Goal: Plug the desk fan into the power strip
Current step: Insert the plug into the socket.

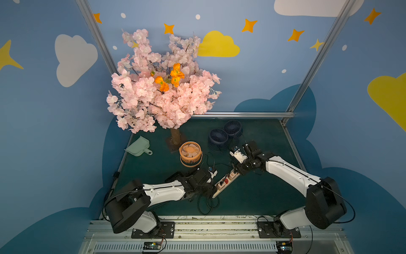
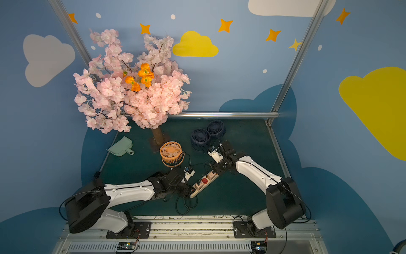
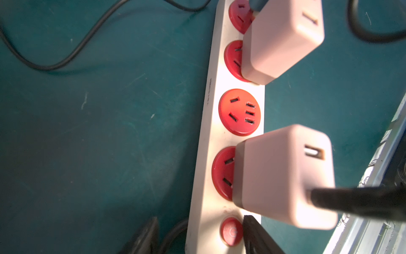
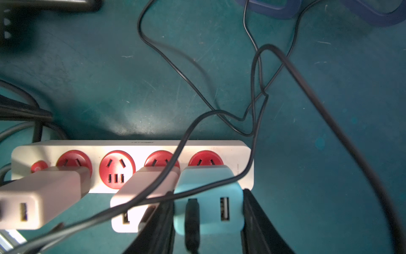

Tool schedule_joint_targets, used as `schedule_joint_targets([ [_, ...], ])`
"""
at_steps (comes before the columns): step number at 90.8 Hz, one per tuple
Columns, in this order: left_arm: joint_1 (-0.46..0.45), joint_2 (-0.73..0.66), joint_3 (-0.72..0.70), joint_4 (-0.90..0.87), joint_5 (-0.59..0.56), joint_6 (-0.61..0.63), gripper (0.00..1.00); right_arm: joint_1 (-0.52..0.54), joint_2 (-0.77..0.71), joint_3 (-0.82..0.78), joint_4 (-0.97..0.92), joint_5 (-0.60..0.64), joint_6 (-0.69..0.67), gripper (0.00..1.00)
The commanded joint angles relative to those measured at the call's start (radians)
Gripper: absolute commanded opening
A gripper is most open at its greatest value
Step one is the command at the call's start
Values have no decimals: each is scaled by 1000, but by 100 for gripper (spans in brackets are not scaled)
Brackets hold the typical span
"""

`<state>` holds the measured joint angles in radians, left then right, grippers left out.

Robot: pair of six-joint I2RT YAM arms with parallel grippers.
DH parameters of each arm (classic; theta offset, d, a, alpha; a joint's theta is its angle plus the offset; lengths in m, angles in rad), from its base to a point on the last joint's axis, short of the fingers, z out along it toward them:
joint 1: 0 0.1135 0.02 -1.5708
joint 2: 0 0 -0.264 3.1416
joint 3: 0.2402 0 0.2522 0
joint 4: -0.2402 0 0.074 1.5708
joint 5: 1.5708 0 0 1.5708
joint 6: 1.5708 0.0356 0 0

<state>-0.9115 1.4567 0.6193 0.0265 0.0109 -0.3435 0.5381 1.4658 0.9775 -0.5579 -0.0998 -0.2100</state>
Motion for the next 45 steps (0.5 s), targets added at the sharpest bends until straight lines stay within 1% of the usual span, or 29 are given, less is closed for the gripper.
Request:
schedule_joint_targets([
  [1, 13, 2, -16, -84, -51, 20, 64, 8, 20, -14, -92, -9, -6, 0],
  [45, 18, 0, -21, -78, -48, 26, 64, 8, 11, -16, -134, -33, -14, 0],
])
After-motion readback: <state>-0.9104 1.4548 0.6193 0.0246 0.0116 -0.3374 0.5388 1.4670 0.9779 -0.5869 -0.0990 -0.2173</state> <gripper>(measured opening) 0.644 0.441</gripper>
